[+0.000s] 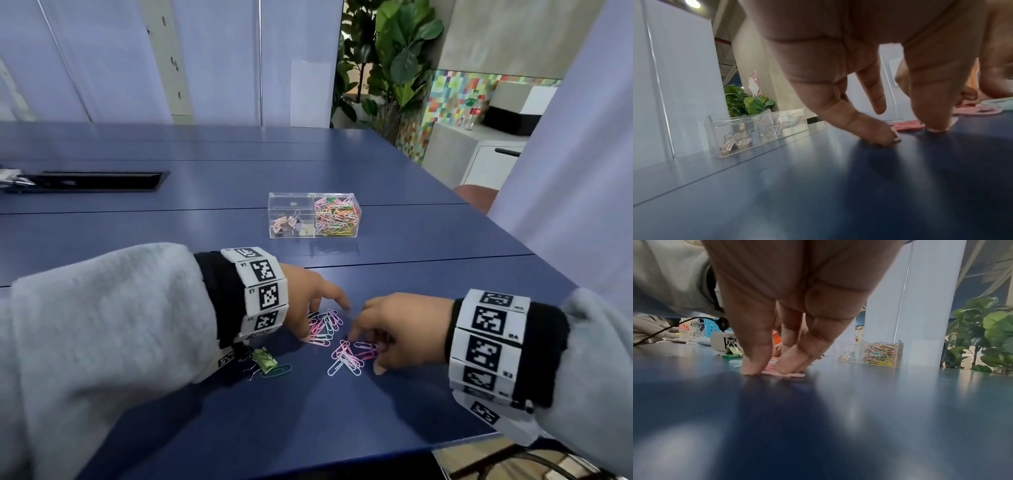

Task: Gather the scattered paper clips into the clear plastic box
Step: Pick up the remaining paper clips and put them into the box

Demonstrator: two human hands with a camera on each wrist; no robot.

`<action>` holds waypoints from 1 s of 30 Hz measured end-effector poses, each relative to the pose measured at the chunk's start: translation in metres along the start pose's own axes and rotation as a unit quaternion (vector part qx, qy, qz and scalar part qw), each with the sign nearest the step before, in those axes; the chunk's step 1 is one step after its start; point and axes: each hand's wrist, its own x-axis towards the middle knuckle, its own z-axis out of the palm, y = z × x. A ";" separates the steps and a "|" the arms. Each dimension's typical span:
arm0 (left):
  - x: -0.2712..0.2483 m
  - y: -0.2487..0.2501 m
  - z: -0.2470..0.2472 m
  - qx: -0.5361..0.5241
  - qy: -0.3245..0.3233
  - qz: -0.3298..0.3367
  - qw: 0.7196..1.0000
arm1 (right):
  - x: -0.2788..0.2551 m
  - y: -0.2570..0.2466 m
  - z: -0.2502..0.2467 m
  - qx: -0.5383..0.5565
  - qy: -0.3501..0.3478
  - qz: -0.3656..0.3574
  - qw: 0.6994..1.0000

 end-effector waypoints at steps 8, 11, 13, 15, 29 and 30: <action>0.008 0.004 0.000 0.036 0.022 0.020 0.999 | 0.003 -0.006 -0.001 0.019 0.000 -0.040 0.999; 0.011 0.002 0.002 0.030 0.012 0.016 0.999 | 0.008 -0.011 0.000 0.010 0.004 -0.062 0.998; 0.011 0.000 0.003 0.023 0.005 0.012 1.000 | 0.014 -0.013 0.000 0.002 0.005 -0.068 0.998; 0.012 -0.002 0.004 0.014 0.002 0.009 1.000 | 0.018 -0.015 0.001 0.001 0.004 -0.066 0.998; -0.003 -0.033 -0.001 -0.108 0.097 -0.029 0.989 | 0.021 -0.007 -0.002 -0.006 0.006 0.009 1.000; -0.005 -0.036 -0.003 -0.122 0.101 -0.031 0.987 | 0.019 -0.004 -0.004 0.003 0.016 0.015 1.000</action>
